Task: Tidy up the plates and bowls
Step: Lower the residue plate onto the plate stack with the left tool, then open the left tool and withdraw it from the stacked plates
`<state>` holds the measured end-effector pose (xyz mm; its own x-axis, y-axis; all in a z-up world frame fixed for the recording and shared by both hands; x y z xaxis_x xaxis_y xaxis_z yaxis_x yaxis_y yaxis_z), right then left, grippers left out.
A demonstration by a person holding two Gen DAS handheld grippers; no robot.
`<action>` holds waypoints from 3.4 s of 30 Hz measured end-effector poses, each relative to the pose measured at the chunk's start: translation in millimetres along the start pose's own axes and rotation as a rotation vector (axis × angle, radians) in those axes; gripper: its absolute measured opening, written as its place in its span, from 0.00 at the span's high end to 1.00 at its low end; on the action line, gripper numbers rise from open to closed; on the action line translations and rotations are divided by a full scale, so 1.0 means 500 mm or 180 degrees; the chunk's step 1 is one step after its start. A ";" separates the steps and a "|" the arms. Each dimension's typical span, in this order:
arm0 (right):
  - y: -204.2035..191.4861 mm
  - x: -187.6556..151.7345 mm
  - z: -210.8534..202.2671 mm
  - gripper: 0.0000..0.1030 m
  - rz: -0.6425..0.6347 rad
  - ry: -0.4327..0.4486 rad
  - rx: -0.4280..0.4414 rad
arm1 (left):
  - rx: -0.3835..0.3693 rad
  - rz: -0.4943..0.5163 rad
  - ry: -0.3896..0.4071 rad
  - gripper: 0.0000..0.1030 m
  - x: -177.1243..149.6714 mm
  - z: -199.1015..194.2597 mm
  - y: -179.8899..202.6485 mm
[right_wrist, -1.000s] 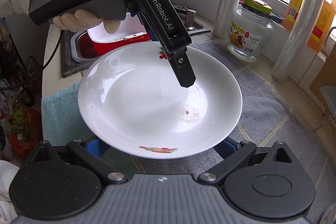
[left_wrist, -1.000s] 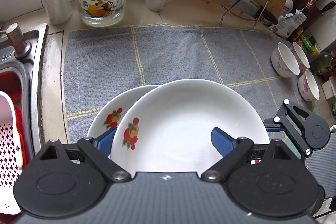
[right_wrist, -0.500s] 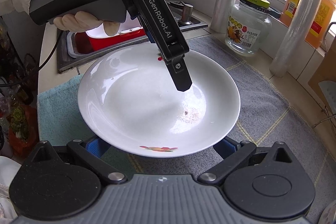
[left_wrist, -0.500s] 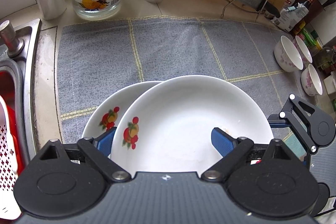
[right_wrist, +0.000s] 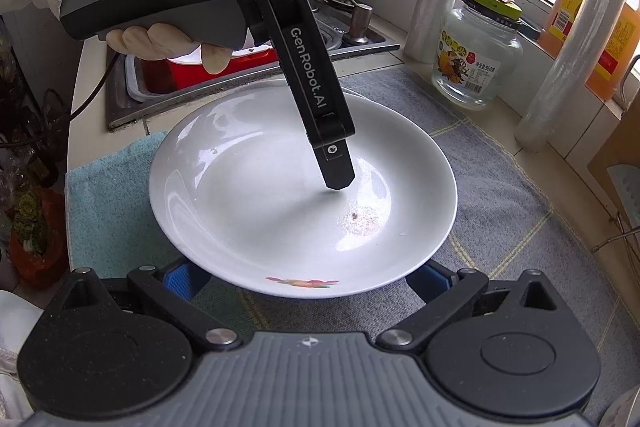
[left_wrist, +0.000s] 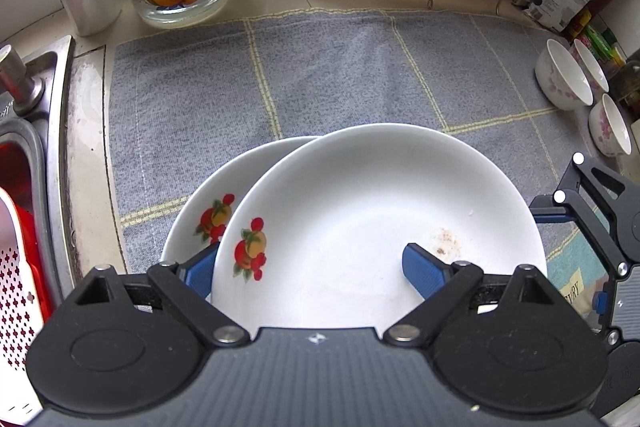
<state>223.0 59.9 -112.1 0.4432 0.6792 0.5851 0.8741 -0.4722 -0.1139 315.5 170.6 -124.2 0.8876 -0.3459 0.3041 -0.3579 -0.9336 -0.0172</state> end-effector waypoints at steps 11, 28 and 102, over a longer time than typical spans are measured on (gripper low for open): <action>-0.002 0.003 0.000 0.00 0.0003 -0.0011 0.0003 | 0.0054 0.0092 -0.0038 0.09 0.011 0.009 0.000; -0.006 0.003 -0.002 0.00 -0.0014 0.0001 0.0008 | 0.0234 0.0310 -0.0081 0.09 0.015 0.004 0.009; 0.114 -0.089 -0.101 0.00 0.0911 0.0386 -0.1172 | 0.0708 -0.0680 0.1745 0.02 -0.110 -0.174 0.098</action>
<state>243.0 -25.6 -103.7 0.6100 0.4329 0.6637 0.5821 -0.8131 -0.0047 223.9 151.8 -58.9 0.6342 -0.1064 0.7658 -0.0679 -0.9943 -0.0818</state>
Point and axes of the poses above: each gripper's, at about its wrist camera, not at the fingertips, and z roughly the way its jaws point, y to its right, x to its top, the point moved 4 cm from there along z, roughly the way its jaws point, and after that the axes turned 13 degrees about x, right-handed, at the moved point
